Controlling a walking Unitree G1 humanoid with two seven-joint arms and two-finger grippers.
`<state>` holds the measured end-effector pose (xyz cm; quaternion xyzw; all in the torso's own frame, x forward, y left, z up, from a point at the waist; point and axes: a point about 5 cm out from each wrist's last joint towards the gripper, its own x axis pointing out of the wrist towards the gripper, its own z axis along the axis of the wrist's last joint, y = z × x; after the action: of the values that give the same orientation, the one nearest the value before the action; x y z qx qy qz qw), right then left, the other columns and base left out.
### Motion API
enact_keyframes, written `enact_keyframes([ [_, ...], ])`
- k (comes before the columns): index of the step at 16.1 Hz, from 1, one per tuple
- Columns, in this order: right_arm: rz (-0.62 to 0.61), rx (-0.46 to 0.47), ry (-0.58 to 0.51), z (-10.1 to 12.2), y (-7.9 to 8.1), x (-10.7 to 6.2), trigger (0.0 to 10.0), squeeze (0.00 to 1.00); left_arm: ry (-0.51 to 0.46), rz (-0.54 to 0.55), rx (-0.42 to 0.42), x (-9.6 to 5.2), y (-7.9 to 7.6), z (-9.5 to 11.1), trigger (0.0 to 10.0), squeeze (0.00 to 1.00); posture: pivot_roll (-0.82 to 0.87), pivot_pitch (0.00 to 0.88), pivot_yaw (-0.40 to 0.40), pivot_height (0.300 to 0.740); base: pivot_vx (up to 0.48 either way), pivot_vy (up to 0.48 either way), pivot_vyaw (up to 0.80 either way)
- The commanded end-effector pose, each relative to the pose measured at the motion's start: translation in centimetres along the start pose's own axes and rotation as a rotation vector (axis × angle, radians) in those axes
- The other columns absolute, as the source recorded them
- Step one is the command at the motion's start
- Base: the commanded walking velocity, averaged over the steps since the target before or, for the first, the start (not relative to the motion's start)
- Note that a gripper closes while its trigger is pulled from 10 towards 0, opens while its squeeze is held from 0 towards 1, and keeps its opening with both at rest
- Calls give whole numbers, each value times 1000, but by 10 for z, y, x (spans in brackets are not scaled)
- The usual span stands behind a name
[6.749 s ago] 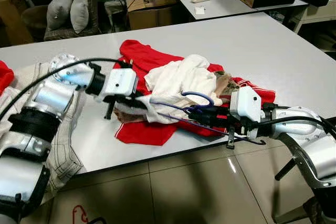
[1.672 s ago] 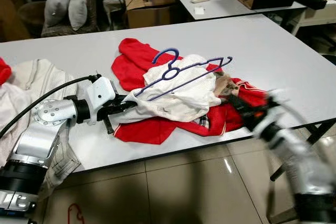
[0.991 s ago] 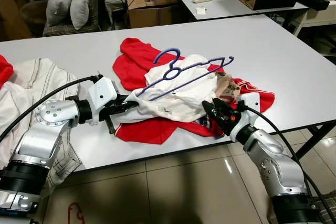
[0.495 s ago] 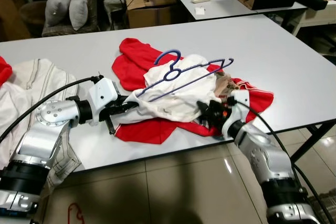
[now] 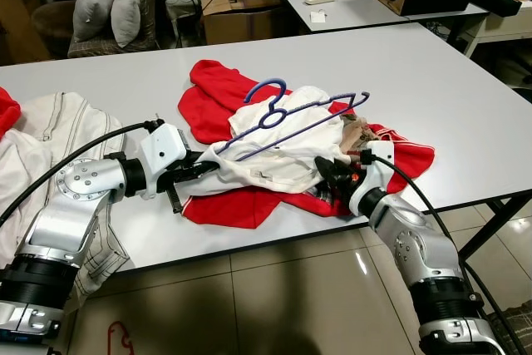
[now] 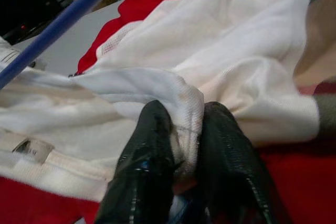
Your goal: Hang hanger
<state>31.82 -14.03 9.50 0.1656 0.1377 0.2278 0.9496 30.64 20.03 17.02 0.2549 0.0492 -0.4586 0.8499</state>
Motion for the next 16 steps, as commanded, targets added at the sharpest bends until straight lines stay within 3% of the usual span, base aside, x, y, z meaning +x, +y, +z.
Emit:
enact_keyframes([
  [1, 3, 16, -6, 0, -1, -3, 0, 0, 17, 7, 25, -2, 3, 2, 0, 0, 27, 0, 39, 740, 0, 0, 0],
  [8, -14, 67, -77, 9, -4, -5, 0, 0, 12, 9, 28, 0, 4, 2, 0, 0, 23, 0, 37, 740, 0, 0, 0],
  [10, -86, 164, -173, 22, -18, -12, 0, 0, 7, 15, 32, -2, 4, 3, 0, 0, 23, 0, 37, 740, 0, 0, 0],
  [13, -108, 199, -227, 32, -29, -20, 0, 0, 6, 16, 34, -3, 4, 3, 0, 0, 21, 0, 38, 740, 0, 0, 0],
  [14, -139, 209, -288, 48, -43, -32, 0, 0, -1, 23, 38, -5, 6, 4, 0, 0, 18, 0, 39, 740, 0, 0, 0],
  [16, -181, 219, -327, 58, -55, -42, 0, 0, -8, 13, 41, -5, 5, 4, 0, 0, 16, 0, 40, 740, 0, 0, 0],
])
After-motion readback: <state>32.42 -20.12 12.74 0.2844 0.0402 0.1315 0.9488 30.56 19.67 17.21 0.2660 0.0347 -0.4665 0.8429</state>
